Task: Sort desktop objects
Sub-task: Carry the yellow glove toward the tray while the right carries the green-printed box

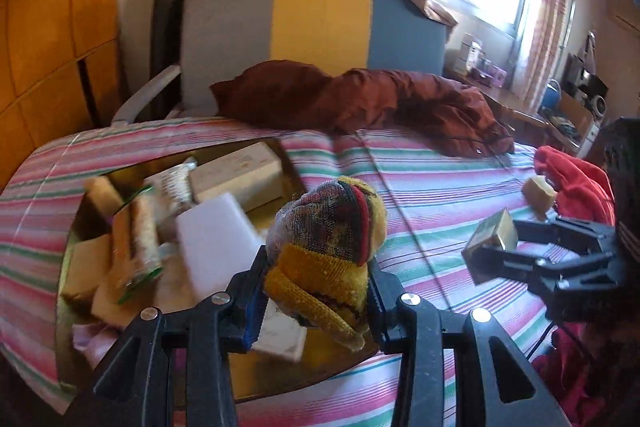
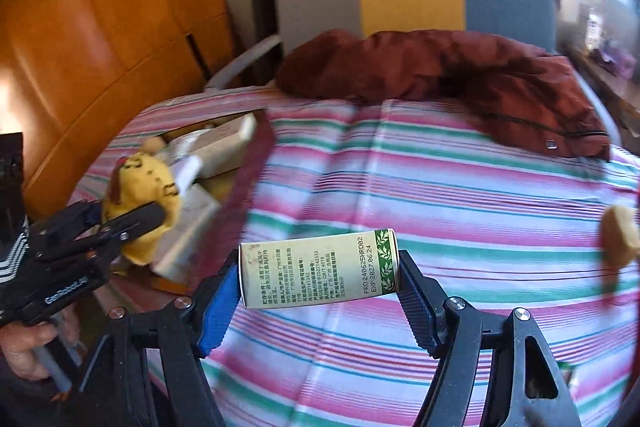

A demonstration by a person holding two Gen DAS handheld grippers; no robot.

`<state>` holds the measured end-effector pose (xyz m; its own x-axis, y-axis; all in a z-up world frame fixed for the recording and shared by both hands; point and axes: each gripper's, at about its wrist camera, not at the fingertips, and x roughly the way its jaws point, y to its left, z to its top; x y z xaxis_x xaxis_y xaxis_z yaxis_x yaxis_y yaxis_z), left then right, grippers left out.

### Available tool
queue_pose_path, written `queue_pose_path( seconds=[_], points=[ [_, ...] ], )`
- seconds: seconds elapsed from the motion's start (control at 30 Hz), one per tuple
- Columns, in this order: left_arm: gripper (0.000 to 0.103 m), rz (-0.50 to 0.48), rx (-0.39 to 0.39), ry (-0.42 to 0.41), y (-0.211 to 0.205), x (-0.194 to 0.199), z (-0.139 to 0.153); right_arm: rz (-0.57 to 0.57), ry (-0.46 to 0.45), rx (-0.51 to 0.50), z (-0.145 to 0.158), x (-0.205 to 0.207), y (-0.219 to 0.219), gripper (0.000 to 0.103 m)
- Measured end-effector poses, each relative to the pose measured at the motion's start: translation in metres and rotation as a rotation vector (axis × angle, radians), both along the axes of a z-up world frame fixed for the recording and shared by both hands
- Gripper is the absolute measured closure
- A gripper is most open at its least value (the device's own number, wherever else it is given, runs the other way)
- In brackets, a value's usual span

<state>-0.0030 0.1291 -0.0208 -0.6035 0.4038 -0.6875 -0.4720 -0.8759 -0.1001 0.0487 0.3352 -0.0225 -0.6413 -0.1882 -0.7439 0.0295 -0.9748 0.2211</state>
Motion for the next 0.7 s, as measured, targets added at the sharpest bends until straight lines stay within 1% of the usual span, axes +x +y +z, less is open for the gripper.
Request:
queue_pose_path(
  seconds=[0.23,0.37,0.5,0.63,0.7],
  points=[
    [0.061,0.057,0.010,-0.011,-0.028,-0.001,-0.006,0.074,0.009,-0.043,-0.001,-0.004,-0.039,0.030],
    [0.061,0.091,0.038,-0.024,-0.049,0.000,-0.007,0.118,0.012,-0.053,0.001,-0.006,-0.060,0.030],
    [0.061,0.148,0.081,-0.030,-0.083,-0.003,-0.004,0.167,0.014,-0.053,0.002,-0.008,-0.082,0.030],
    [0.061,0.240,0.103,-0.025,-0.126,-0.008,-0.001,0.230,0.027,-0.041,0.006,-0.012,-0.104,0.030],
    [0.061,0.284,0.099,-0.024,-0.144,-0.010,-0.002,0.254,0.033,-0.034,0.008,-0.014,-0.113,0.030]
  ],
)
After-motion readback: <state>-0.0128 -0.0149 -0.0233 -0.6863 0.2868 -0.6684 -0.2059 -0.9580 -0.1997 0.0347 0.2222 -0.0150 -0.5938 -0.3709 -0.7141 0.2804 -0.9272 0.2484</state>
